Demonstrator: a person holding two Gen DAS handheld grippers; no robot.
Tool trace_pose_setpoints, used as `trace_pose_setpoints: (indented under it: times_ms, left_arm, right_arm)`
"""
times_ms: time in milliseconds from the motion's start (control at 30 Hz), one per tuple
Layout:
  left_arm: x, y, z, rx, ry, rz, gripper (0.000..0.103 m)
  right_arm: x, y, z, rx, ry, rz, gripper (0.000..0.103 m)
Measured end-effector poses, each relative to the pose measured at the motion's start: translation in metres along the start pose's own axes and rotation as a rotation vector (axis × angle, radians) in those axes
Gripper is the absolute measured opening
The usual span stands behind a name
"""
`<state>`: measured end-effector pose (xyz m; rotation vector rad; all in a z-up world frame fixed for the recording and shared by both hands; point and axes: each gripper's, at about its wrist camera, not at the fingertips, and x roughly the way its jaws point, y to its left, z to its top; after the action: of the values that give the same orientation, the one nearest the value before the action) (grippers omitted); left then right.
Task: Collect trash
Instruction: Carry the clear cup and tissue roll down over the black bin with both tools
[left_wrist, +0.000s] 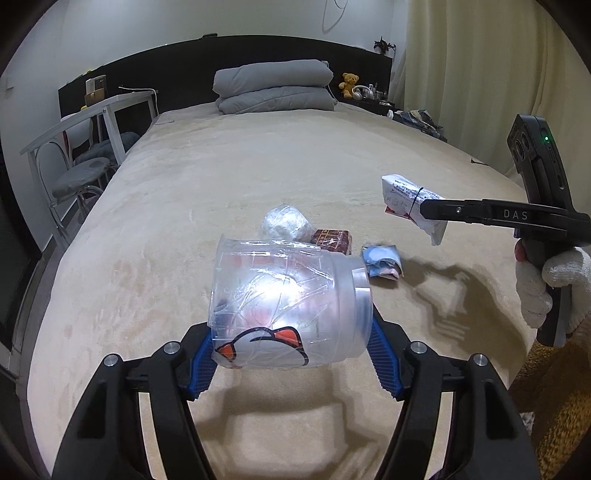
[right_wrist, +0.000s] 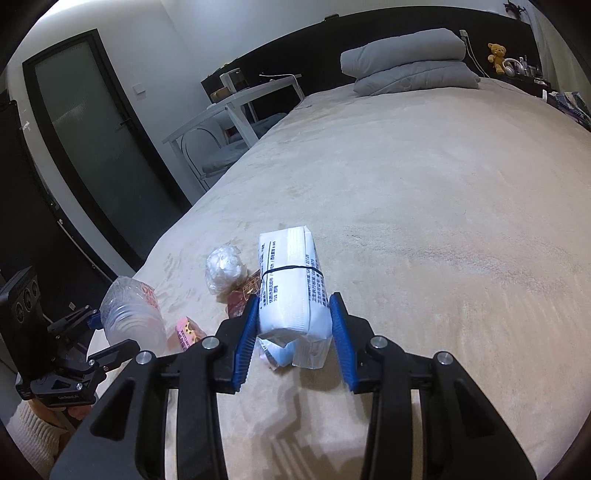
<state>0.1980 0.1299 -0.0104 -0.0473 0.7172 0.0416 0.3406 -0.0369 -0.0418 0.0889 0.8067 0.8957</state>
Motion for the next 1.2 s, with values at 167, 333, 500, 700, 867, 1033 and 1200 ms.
trace_pose_setpoints:
  times_ms: [167, 333, 500, 700, 867, 1033, 1200]
  left_arm:
    - [-0.016, -0.007, -0.012, -0.023, -0.020, -0.001, 0.068]
    - [-0.032, -0.019, -0.022, -0.038, -0.049, -0.012, 0.068]
    - [-0.045, -0.032, -0.035, -0.059, -0.069, -0.032, 0.068]
    - [-0.059, -0.047, -0.053, -0.082, -0.077, -0.046, 0.068]
    - [-0.072, -0.055, -0.067, -0.108, -0.088, -0.053, 0.068]
    - [-0.086, -0.063, -0.083, -0.128, -0.100, -0.058, 0.068]
    - [-0.096, -0.071, -0.096, -0.135, -0.102, -0.067, 0.068]
  right_arm:
    - [-0.026, 0.004, -0.018, 0.014, -0.024, 0.009, 0.040]
    - [-0.058, 0.012, -0.045, 0.017, -0.055, 0.009, 0.040]
    - [-0.092, 0.021, -0.074, 0.028, -0.087, 0.016, 0.040]
    - [-0.119, 0.030, -0.101, 0.035, -0.100, 0.031, 0.040]
    - [-0.132, 0.039, -0.118, 0.038, -0.099, 0.046, 0.040]
    - [-0.142, 0.049, -0.137, 0.025, -0.094, 0.050, 0.040]
    - [-0.153, 0.056, -0.155, 0.016, -0.083, 0.048, 0.040]
